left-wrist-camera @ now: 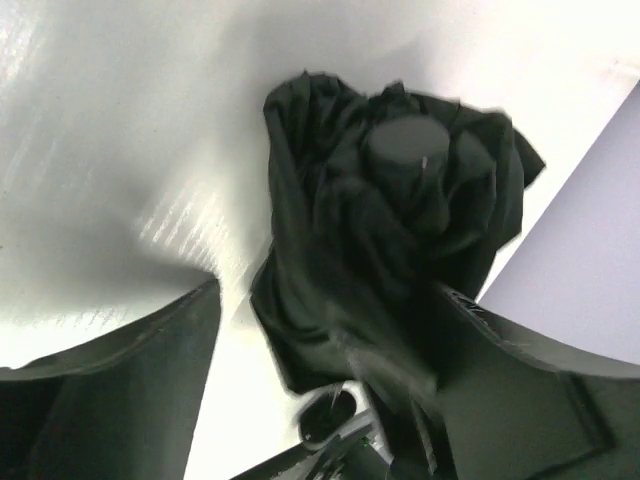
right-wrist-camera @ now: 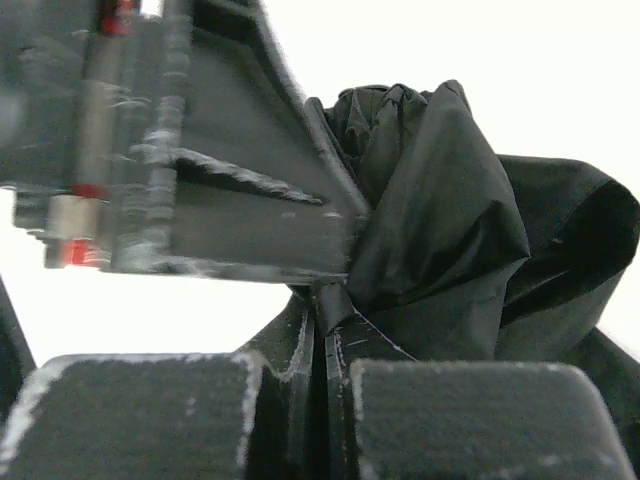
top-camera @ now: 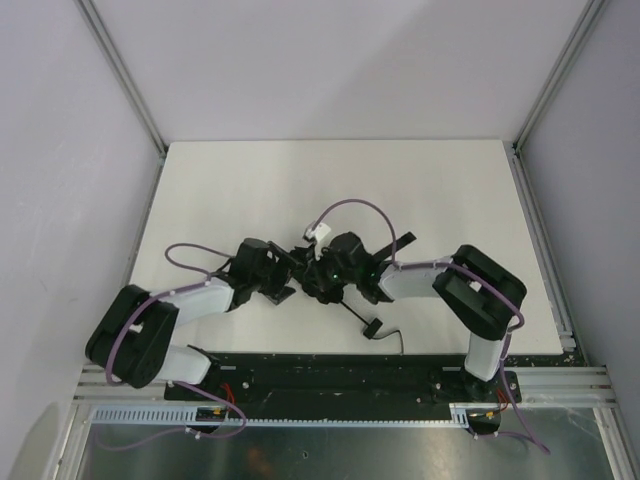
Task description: Put away the umbrella
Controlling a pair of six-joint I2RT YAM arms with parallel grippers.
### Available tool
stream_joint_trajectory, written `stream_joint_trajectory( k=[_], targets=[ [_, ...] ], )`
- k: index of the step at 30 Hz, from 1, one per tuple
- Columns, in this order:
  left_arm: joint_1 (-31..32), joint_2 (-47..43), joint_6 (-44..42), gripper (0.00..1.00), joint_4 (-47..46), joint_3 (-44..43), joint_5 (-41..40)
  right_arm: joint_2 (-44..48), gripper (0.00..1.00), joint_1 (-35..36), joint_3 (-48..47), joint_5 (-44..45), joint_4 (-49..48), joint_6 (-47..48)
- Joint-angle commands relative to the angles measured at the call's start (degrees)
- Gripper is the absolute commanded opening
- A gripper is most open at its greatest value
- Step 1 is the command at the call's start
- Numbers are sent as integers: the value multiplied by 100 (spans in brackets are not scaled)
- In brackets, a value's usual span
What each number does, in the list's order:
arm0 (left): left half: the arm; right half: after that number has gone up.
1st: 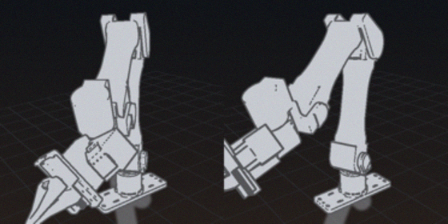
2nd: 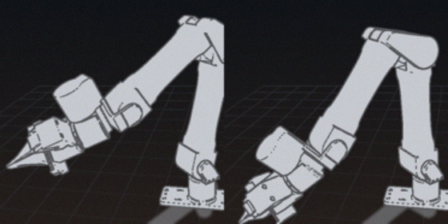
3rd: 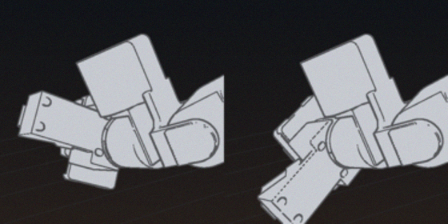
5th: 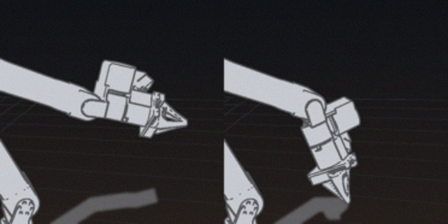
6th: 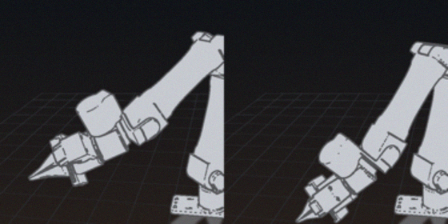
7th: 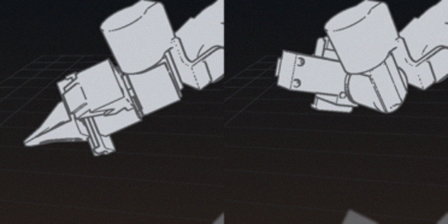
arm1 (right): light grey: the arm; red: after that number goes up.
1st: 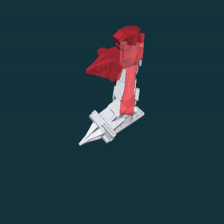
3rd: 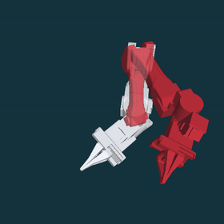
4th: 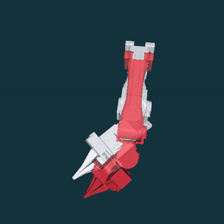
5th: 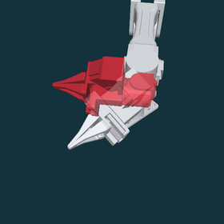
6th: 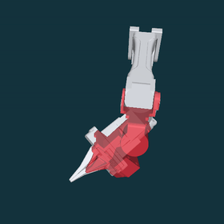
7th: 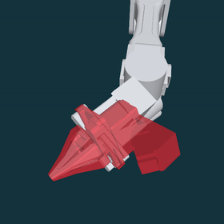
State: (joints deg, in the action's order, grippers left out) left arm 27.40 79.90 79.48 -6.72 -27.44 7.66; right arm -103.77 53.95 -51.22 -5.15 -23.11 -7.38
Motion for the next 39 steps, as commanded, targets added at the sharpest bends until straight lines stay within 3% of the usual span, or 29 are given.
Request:
stream_joint_trajectory(
  k=[1,4,14,25,31,39],
  targets=[
    [17,-498,-305,94,622,91,267,-788,0,-728,469,-2085,757,-488],
    [-22,-546,-318,99,627,105,286,-911,0,-876,474,-2634,556,-724],
    [-33,-510,-391,99,635,-108,223,-1672,0,-1611,473,-3872,-77,-1864],
    [-28,68,-197,99,239,-249,8,-2658,0,-2224,473,-4886,-1677,-3804],
    [-23,583,-104,94,-53,-227,-175,-2988,0,-2356,428,-5076,-2598,-4823],
    [-49,1327,-35,74,-119,-390,-473,-3157,0,-2404,326,-5296,-2954,-5187]
  ],
)
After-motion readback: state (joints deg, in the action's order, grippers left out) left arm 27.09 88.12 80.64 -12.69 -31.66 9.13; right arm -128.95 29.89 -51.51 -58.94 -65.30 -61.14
